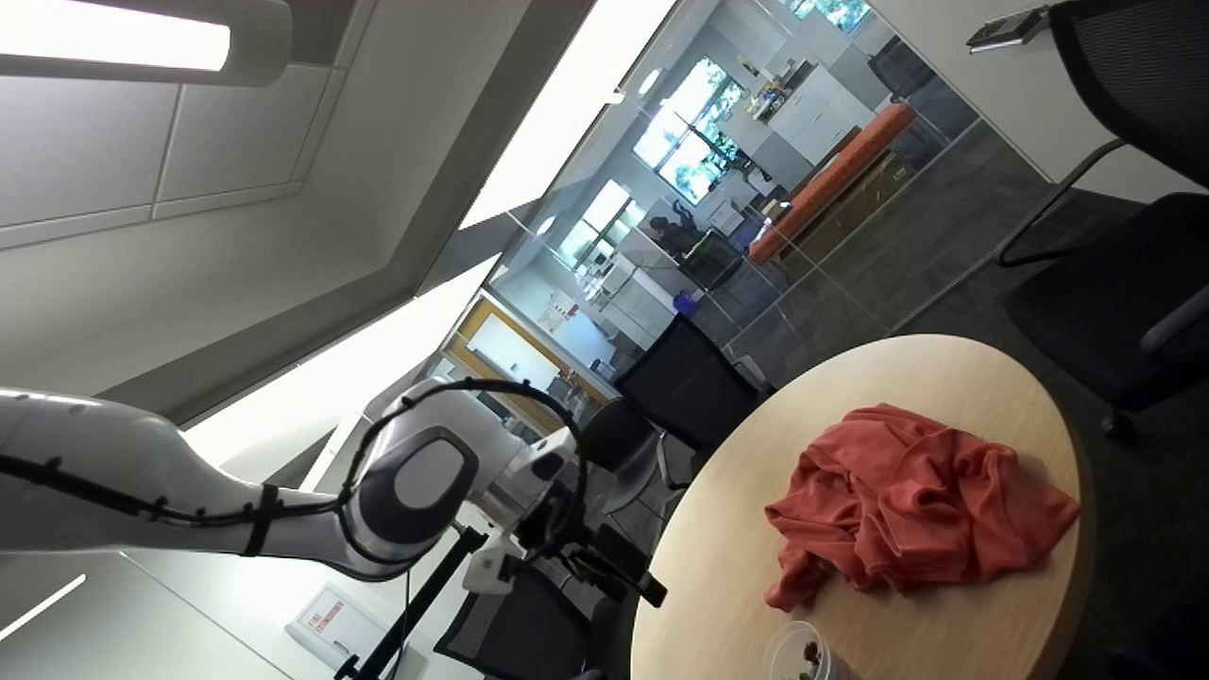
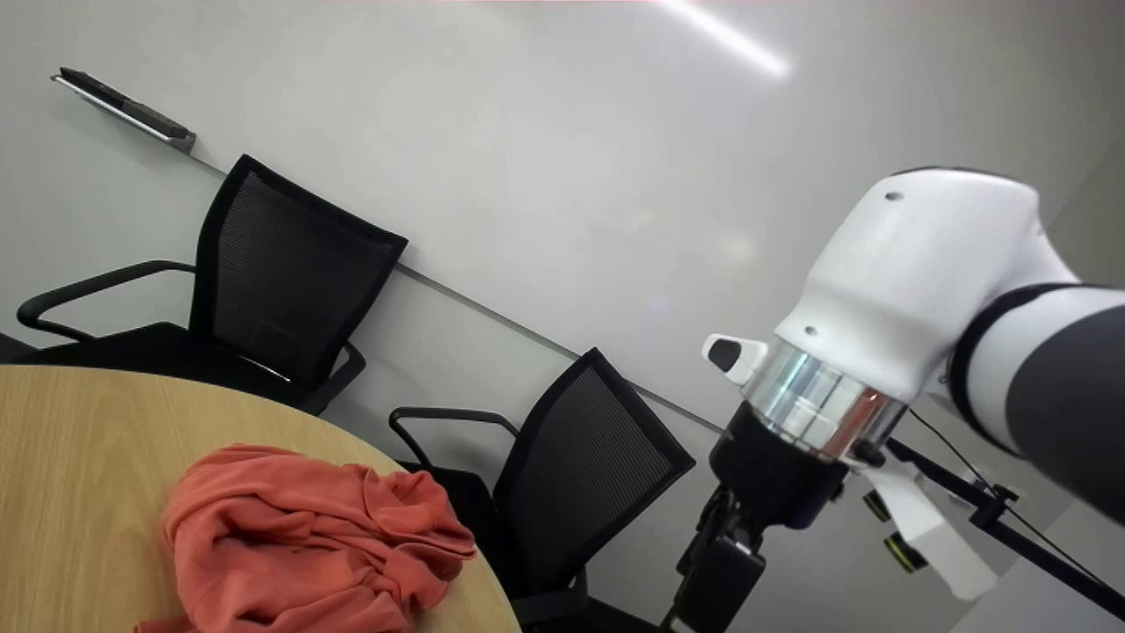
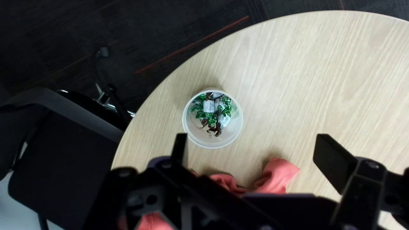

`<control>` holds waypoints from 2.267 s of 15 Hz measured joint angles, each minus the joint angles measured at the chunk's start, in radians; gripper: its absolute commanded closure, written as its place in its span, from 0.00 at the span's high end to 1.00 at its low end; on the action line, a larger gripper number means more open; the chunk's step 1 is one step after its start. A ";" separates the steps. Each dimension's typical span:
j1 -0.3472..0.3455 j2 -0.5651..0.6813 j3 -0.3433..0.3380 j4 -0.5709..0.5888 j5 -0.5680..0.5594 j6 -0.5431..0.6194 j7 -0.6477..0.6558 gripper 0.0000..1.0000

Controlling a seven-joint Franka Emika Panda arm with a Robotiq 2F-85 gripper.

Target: Pour the sweets in the cup onto the table

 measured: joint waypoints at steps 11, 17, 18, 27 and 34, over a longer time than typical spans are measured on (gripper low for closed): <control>0.043 0.333 -0.118 0.047 0.014 0.311 0.028 1.00; 0.092 0.412 -0.175 0.106 0.019 0.327 0.082 1.00; 0.091 0.412 -0.175 0.106 0.019 0.327 0.082 1.00; 0.092 0.447 -0.205 0.136 0.029 0.327 0.083 1.00; 0.076 0.549 -0.204 0.219 0.052 0.327 0.082 0.75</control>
